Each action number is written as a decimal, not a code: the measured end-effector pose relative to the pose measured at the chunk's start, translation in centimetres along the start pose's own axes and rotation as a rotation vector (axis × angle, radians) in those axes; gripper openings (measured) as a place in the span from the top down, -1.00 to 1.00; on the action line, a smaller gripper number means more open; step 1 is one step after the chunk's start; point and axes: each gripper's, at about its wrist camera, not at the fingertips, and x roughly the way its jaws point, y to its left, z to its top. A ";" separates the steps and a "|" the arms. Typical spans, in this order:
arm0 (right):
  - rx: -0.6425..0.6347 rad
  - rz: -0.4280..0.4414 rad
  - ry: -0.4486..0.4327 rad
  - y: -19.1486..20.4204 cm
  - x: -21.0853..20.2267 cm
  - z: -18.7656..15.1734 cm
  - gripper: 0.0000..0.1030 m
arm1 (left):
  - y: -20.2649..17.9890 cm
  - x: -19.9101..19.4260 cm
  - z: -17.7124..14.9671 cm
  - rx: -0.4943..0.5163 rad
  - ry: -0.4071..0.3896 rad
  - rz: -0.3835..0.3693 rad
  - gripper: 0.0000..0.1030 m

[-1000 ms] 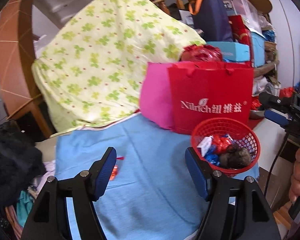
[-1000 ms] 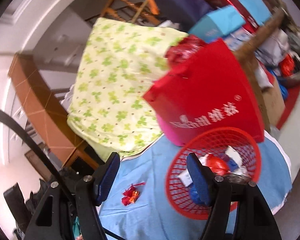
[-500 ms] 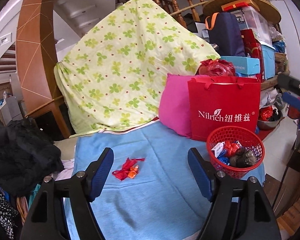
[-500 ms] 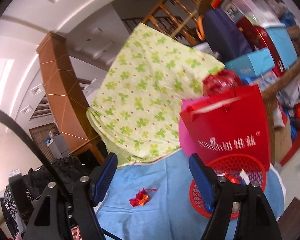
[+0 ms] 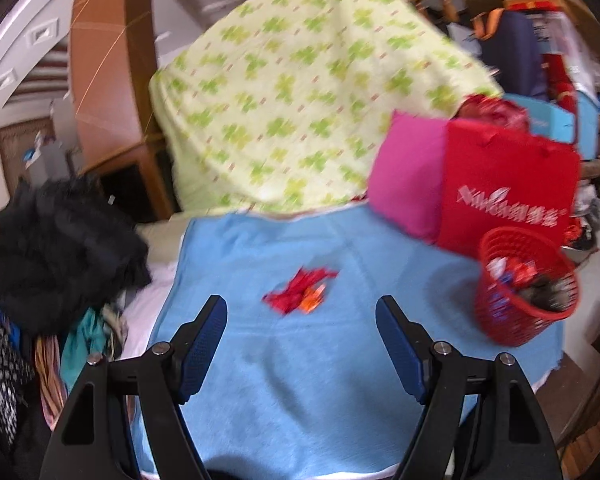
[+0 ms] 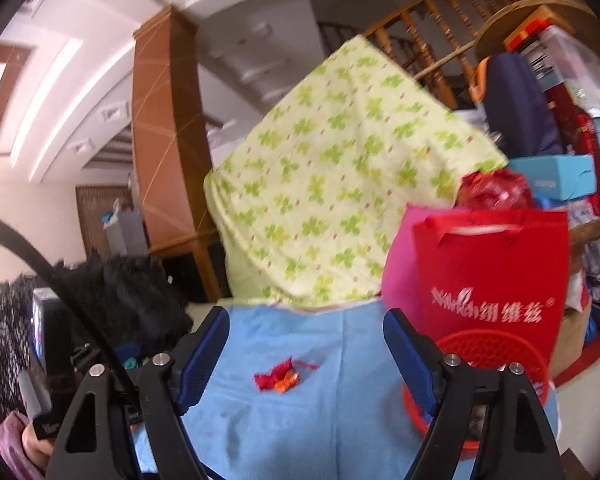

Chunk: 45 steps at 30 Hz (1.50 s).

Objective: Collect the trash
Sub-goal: 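Move both tools back over the blanket toward the red ribbon and orange bundle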

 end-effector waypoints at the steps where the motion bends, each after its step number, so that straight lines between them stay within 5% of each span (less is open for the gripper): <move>1: -0.002 0.001 0.030 0.2 1.0 -0.8 -0.59 | 0.6 1.2 -0.8 -0.016 0.026 0.015 -0.50; 9: -0.069 -0.006 0.259 0.5 9.8 -9.7 -0.59 | 4.1 11.3 -7.9 -0.131 0.235 0.069 -0.50; 16: -0.179 -0.098 0.424 -1.7 16.9 -18.9 -0.59 | 5.1 16.3 -12.7 -0.100 0.246 0.119 -0.50; 25: -0.171 -0.148 0.565 -5.6 21.5 -25.6 -0.59 | 5.7 19.7 -17.5 -0.099 0.288 0.070 -0.50; 28: -0.120 -0.142 0.567 -6.5 21.7 -25.3 -0.59 | 5.6 19.9 -17.7 -0.126 0.287 0.054 -0.53; 32: -0.096 -0.143 0.585 -7.1 21.8 -25.7 -0.60 | 4.9 20.4 -18.2 -0.126 0.287 0.086 -0.88; 45: -0.104 -0.132 0.589 -6.8 22.3 -25.7 -0.70 | 5.9 20.6 -19.2 -0.206 0.260 0.090 -1.00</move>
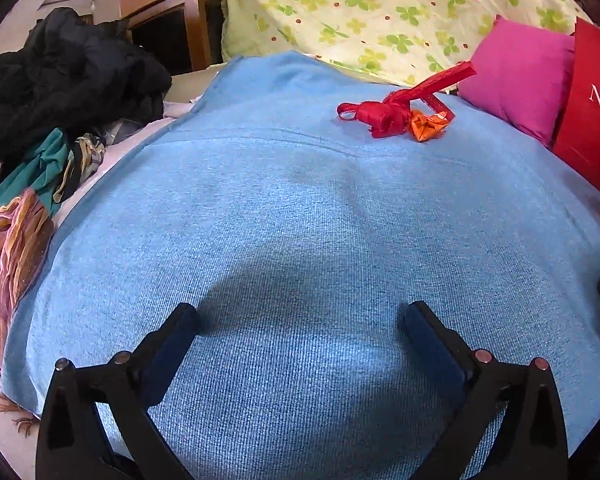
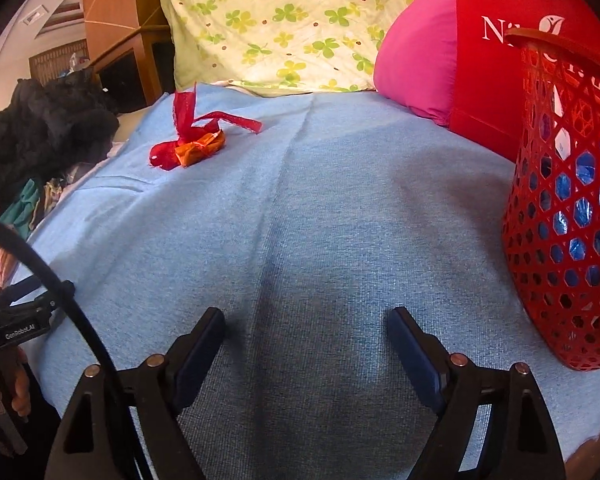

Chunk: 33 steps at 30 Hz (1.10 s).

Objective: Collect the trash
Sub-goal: 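Move both tools back over the blanket toward the red ribbon and orange bundle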

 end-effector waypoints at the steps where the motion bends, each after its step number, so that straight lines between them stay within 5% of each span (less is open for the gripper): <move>1: -0.005 -0.002 0.001 0.1 0.0 0.0 -0.70 | 0.0 0.0 0.0 -0.001 -0.002 0.001 -1.00; 33: -0.033 -0.028 0.008 0.6 0.3 -0.1 -0.73 | 0.0 0.0 -0.1 -0.012 -0.003 0.005 -1.00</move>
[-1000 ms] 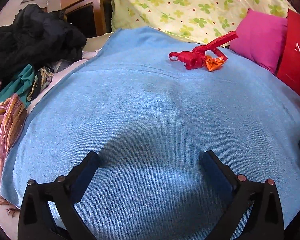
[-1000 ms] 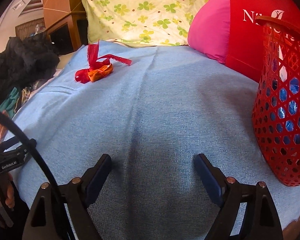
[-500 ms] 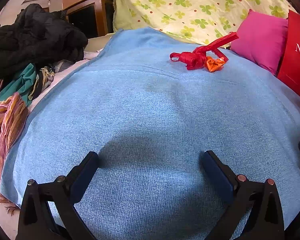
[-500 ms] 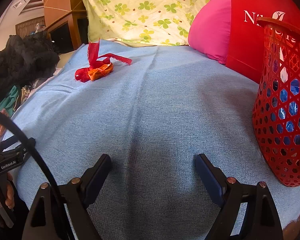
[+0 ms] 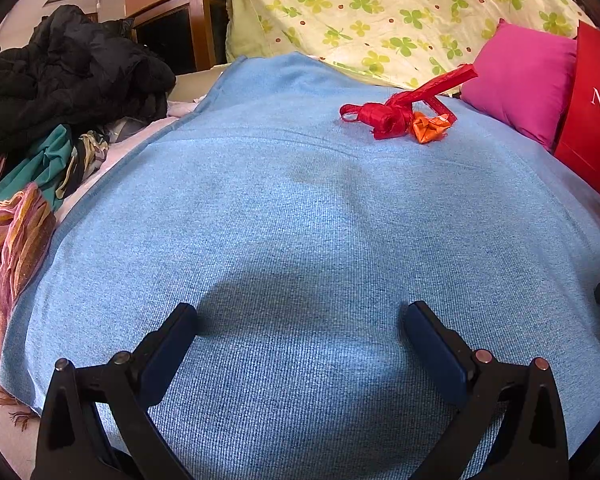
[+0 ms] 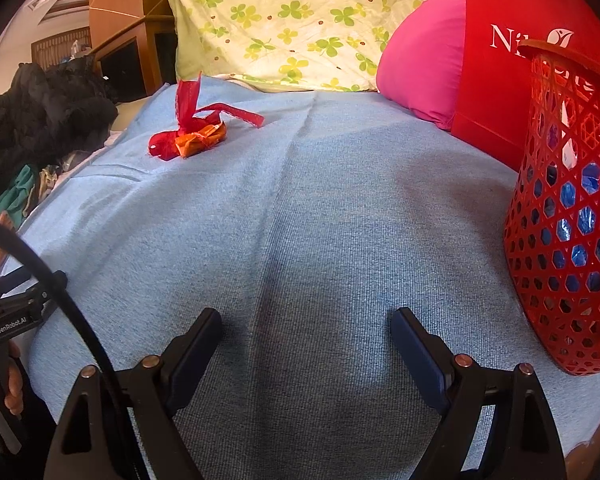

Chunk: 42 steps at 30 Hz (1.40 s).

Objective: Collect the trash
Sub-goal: 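Move both tools back over the blanket toward the red ribbon and orange bundle, then grasp the red ribbon with the left tool while the right tool grasps the orange bundle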

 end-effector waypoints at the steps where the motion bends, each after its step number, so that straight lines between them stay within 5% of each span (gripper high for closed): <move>1: -0.001 -0.001 0.000 0.0 0.0 0.0 -0.73 | 0.0 0.0 0.0 -0.001 0.002 -0.002 -1.00; 10: -0.008 -0.013 0.004 0.2 -0.1 0.0 -0.73 | 0.1 -0.2 0.5 0.009 0.052 -0.041 -1.00; 16: 0.057 0.064 0.016 -0.4 -1.0 0.4 -0.73 | -0.1 -1.0 1.3 0.031 0.020 -0.106 -1.00; 24: 0.065 0.127 0.020 1.1 -0.1 5.6 -0.73 | 0.2 1.1 4.4 0.039 -0.007 -0.105 -1.00; 35: 0.165 0.208 0.091 5.3 9.0 16.0 -0.72 | 2.9 6.1 9.8 -0.021 -0.034 -0.106 -1.00; 42: 0.156 0.225 0.196 9.4 16.0 19.8 -0.25 | 4.4 7.9 10.9 -0.109 0.004 -0.154 -1.00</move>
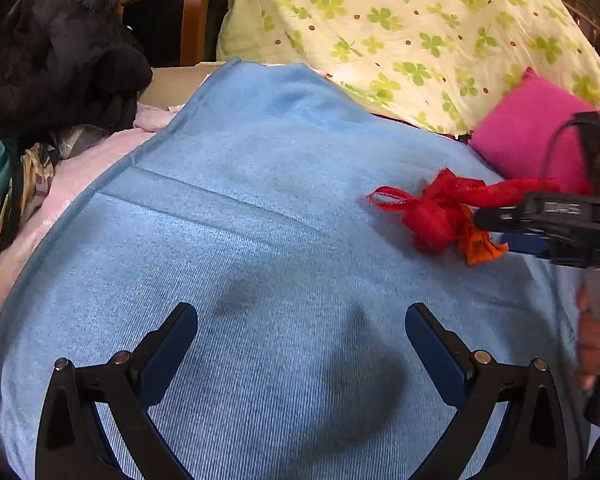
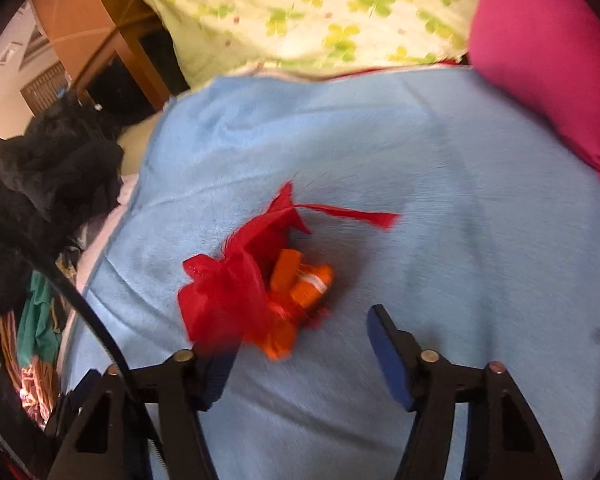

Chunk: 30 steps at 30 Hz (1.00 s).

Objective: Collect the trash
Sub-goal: 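Grasp the red ribbon with the left tool while the right tool grasps the orange bundle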

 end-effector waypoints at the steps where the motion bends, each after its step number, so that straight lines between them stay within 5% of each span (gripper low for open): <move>1: 0.000 -0.002 0.017 0.3 1.0 0.4 -0.22 | 0.0 0.1 0.1 -0.001 0.001 -0.006 -1.00; 3: -0.006 -0.011 0.040 0.8 2.5 0.8 0.14 | 0.1 0.4 0.3 -0.003 0.002 -0.013 -1.00; 4: -0.016 -0.029 0.046 1.0 3.1 0.8 0.16 | 0.1 0.4 0.4 -0.005 0.001 -0.017 -1.00; 10: -0.030 -0.007 0.003 0.1 1.0 -0.6 0.19 | -0.3 1.5 2.3 -0.022 -0.034 -0.062 -1.00; 15: -0.033 0.011 0.015 -2.7 -1.9 -3.5 0.19 | -3.0 3.3 4.7 -0.025 -0.057 -0.185 -1.00; 24: 0.005 0.024 0.026 -6.3 -6.1 -6.6 0.19 | -8.8 6.0 5.8 0.049 0.097 -0.447 -1.00; 28: 0.070 0.042 0.024 -7.6 -6.4 -7.4 0.19 | -10.5 6.7 4.7 0.078 0.153 -0.463 -1.00; 30: 0.090 0.048 0.017 -7.9 -6.8 -7.9 0.19 | -11.4 6.4 4.3 0.125 0.142 -0.427 -0.81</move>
